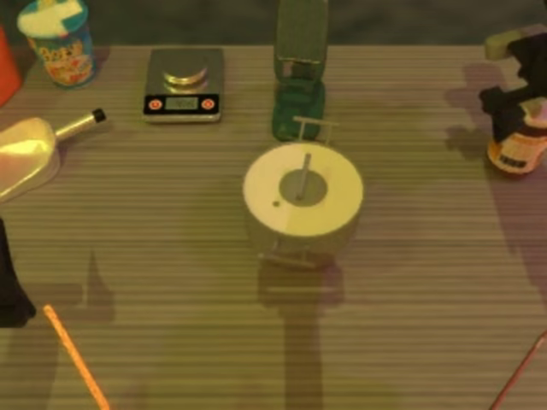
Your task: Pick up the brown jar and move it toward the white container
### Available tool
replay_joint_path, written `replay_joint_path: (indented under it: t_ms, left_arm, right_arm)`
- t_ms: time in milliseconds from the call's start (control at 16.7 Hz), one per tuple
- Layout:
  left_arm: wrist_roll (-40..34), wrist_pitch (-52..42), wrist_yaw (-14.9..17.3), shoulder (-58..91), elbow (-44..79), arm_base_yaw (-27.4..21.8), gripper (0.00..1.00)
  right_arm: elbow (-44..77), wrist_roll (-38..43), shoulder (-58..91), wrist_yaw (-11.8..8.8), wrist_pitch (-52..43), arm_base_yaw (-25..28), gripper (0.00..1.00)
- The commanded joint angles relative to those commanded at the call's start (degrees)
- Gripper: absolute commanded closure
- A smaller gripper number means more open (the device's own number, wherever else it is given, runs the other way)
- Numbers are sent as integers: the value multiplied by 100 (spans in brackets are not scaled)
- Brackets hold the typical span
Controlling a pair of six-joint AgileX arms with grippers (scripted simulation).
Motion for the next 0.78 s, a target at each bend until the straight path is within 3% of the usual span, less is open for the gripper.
replay_joint_path:
  t_ms: [480,780]
  left_arm:
    - [0,0,0,0,0,0,0]
    - [0,0,0,0,0,0,0]
  right_arm:
    - [0,0,0,0,0,0,98]
    - [0,0,0,0,0,0,100]
